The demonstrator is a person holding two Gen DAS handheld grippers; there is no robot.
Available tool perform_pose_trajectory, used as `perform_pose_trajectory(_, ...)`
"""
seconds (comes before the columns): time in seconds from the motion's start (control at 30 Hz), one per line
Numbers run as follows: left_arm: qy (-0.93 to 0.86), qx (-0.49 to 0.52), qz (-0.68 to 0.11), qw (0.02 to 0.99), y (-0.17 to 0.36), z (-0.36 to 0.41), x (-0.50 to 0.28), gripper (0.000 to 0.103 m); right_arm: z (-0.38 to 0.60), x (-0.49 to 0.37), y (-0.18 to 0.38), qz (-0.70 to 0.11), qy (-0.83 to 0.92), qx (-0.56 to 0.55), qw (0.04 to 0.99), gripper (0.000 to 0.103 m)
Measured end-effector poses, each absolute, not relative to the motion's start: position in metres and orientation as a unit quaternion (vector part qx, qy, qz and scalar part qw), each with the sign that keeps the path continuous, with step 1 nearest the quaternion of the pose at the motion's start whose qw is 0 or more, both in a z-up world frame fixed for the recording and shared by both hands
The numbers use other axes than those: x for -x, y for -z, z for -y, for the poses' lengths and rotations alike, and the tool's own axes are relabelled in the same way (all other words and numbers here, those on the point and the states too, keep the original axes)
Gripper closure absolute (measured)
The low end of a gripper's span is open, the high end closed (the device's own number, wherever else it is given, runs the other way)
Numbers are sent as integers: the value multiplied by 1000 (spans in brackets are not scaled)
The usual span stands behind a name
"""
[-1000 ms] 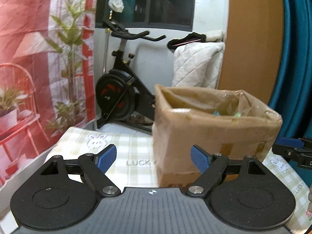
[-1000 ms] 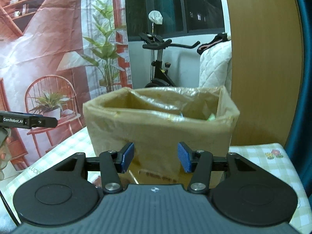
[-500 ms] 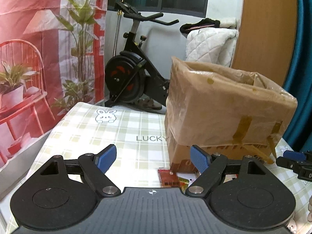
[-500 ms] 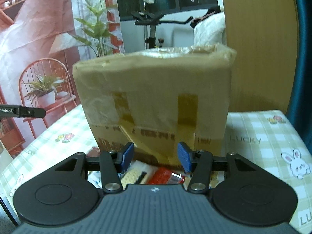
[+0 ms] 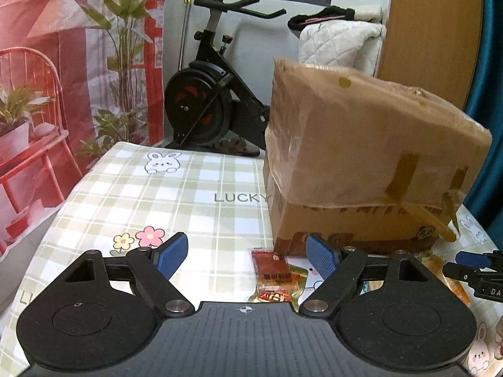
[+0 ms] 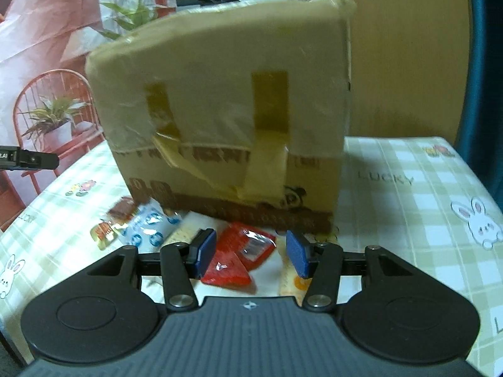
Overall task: Organize snacks
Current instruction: 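Move both tools from the box back to the remaining snacks, then grasp the small red jerky packet with the left tool while the right tool grasps the red bag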
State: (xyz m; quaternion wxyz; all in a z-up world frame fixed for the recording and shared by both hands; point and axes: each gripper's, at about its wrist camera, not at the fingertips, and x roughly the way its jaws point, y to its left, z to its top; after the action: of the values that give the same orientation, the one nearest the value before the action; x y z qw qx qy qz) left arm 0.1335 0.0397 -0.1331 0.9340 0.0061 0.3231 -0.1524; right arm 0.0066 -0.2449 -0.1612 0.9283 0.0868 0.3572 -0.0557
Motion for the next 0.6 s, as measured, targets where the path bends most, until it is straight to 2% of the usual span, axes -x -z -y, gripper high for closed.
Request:
perform_pose_trajectory(0.5, 148, -17, -353, 924, 158, -45, -141, 22, 232, -44, 198, -421, 49, -90, 901, 52)
perform_pose_trajectory(0.6, 148, -16, -359, 921, 162, -47, -142, 22, 229, -50, 205, -429, 51, -98, 896, 50)
